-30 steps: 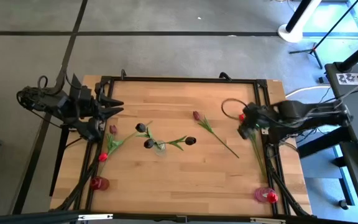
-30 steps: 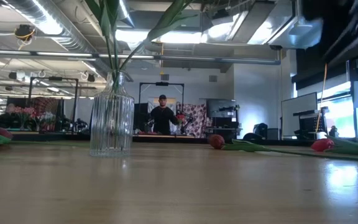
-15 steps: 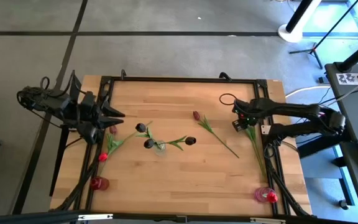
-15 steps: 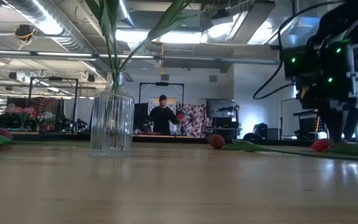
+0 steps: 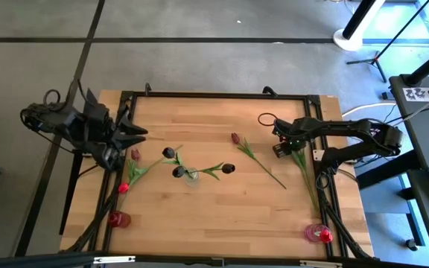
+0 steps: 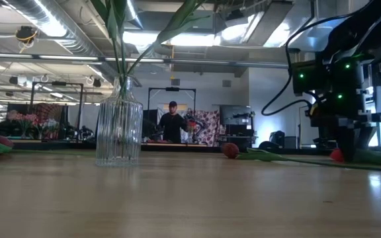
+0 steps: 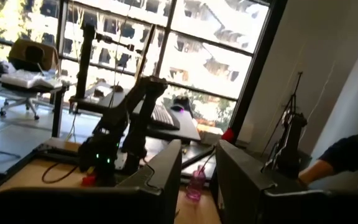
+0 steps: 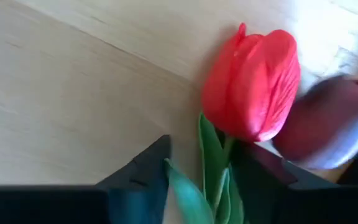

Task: Sort flowers into vase by color
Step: Put the red flower into the violet transparent vase

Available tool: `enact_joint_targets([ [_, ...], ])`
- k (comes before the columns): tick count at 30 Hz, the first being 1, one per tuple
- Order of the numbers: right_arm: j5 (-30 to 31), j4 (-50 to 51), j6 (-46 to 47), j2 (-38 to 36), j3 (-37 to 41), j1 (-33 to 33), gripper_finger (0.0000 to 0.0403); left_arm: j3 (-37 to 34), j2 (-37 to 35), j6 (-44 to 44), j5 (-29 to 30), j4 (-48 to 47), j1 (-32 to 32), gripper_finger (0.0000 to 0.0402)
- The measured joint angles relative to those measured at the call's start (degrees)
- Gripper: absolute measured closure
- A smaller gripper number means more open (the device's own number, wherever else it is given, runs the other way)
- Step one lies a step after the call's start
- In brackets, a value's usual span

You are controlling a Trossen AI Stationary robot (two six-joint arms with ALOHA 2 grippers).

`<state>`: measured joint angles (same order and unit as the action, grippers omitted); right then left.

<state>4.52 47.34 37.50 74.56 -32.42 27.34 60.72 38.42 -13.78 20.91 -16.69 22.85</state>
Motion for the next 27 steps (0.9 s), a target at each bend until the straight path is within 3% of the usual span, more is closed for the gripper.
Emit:
enact_joint_targets([
  [9,-1.73,-2.2,-3.53,-0.49,-1.01,0.01,0.039,0.01,-0.68,0.85,0.02,-1.22,0.0,0.0305],
  [14,-6.38,-4.31,-3.98,-5.95,-7.78,-0.03,0.0381,0.0,-0.65,0.82,0.02,-2.28,0.0,0.0305],
  [20,-9.41,-6.13,-5.27,-16.26,-18.15,-4.5,0.0394,-0.01,-0.66,-0.95,2.26,-1.68,0.0,0.0305],
  [27,-19.29,-8.53,-6.35,-26.23,-20.85,-11.46,0.0393,0.01,-0.66,-0.79,2.13,-2.23,0.0,0.0305],
])
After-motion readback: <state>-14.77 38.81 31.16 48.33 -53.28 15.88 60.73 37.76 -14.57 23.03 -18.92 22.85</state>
